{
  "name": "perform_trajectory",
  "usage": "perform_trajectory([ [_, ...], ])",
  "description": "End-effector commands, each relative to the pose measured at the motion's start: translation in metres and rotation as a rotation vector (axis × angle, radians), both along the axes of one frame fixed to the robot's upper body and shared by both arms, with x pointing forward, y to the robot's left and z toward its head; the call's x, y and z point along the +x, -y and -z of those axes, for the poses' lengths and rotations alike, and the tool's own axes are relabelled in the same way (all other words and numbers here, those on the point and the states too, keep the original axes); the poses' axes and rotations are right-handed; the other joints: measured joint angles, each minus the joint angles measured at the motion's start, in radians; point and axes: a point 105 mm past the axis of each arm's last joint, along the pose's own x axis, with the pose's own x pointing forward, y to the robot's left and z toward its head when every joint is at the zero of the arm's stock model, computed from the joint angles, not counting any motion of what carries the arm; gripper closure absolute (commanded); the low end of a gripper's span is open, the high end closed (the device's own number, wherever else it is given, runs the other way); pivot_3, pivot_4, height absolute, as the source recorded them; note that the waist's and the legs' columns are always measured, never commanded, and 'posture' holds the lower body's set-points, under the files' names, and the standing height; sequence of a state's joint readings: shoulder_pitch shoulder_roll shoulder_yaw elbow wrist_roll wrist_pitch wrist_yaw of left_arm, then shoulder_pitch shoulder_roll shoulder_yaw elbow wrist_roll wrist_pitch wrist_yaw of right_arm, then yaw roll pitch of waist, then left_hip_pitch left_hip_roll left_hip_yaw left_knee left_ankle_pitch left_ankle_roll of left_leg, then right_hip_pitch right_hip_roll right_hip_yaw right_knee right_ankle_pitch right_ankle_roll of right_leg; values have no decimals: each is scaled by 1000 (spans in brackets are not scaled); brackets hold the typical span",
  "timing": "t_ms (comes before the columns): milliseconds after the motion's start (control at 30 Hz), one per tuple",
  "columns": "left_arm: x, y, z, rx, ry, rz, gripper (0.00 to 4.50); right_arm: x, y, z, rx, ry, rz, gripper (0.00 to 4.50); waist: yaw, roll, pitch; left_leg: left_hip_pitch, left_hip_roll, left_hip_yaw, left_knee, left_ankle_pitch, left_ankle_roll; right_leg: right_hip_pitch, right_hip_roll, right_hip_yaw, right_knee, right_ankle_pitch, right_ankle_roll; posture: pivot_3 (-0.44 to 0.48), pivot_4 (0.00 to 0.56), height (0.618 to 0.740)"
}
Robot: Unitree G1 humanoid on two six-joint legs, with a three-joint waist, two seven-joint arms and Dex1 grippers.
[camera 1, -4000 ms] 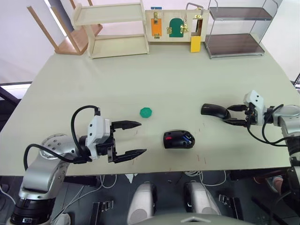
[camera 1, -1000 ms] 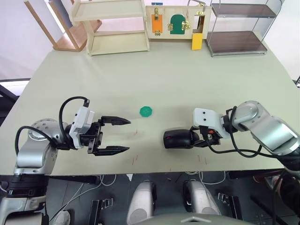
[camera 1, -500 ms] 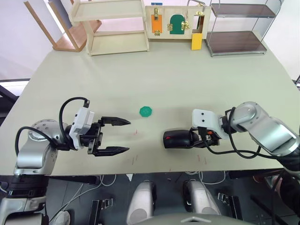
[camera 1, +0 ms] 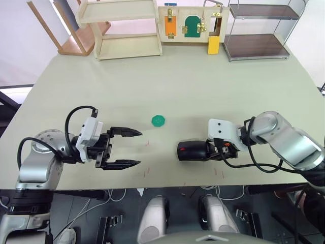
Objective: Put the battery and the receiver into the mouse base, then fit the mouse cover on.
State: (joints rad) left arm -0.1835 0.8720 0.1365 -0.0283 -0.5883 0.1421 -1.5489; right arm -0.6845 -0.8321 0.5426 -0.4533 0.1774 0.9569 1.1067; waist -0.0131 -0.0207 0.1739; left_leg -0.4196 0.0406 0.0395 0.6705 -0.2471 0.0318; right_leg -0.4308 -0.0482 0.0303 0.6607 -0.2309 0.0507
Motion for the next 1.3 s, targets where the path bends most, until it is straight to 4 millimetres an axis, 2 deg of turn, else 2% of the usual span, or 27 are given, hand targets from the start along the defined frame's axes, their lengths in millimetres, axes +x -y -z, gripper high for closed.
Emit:
perform_trajectory([
  [33,-4,1,-2,14,17,48,0,1,0,-7,-10,48,-12,1773,0,0,0,0,0,0,0,0,0,0,0,0,0,0,0,0,150,740],
  [133,-4,1,-2,14,17,48,0,0,0,-8,-10,47,-23,1773,0,0,0,0,0,0,0,0,0,0,0,0,0,0,0,0,150,740],
  [167,-4,1,-2,14,18,47,0,0,0,-8,-8,45,-27,1024,0,0,0,0,0,0,0,0,0,0,0,0,0,0,0,0,150,740],
  [200,-4,1,-2,14,19,47,0,-1,0,-8,-9,44,-30,729,0,0,0,0,0,0,0,0,0,0,0,0,0,0,0,0,150,740],
  [233,-4,1,-1,14,18,47,0,-1,0,-8,-10,42,-32,210,0,0,0,0,0,0,0,0,0,0,0,0,0,0,0,0,150,740],
  [267,-4,1,-1,13,18,48,0,-1,0,-7,-10,40,-31,86,0,0,0,0,0,0,0,0,0,0,0,0,0,0,0,0,150,740],
  [433,-4,1,0,12,18,47,0,0,1,-8,-11,42,-26,86,-1,0,0,0,0,0,0,0,0,0,0,0,0,0,0,0,150,740],
  [567,-4,1,0,13,19,46,0,2,0,-16,21,47,-30,86,-1,0,0,0,0,0,0,0,0,0,0,0,0,0,0,0,150,740],
  [800,-5,0,0,13,20,45,0,-4,-24,-45,229,33,-97,86,-1,0,0,0,0,-1,0,0,0,0,1,0,1,0,0,0,150,740],
  [867,-4,0,0,13,23,46,0,-5,-31,-46,257,46,-111,589,-1,0,0,0,0,-1,0,0,0,0,1,0,1,0,0,0,150,740],
  [933,-4,0,-1,13,25,45,0,-6,-36,-45,269,66,-129,1288,0,0,0,0,0,-1,0,0,0,0,1,0,1,0,0,0,150,740],
  [1200,-5,0,-1,13,27,42,0,-7,-52,-44,335,59,-136,1288,-2,0,0,1,0,-1,0,0,0,0,1,0,1,0,0,0,150,740],
  [1233,-5,-1,-1,13,27,42,0,-8,-53,-43,338,53,-142,1837,-2,0,0,1,0,-1,0,0,0,0,1,0,1,0,0,0,150,740],
  [1300,-5,-1,-1,14,27,41,0,-8,-57,-41,334,62,-143,2541,-2,0,0,1,0,-1,0,0,0,0,1,0,1,0,0,0,150,740],
])
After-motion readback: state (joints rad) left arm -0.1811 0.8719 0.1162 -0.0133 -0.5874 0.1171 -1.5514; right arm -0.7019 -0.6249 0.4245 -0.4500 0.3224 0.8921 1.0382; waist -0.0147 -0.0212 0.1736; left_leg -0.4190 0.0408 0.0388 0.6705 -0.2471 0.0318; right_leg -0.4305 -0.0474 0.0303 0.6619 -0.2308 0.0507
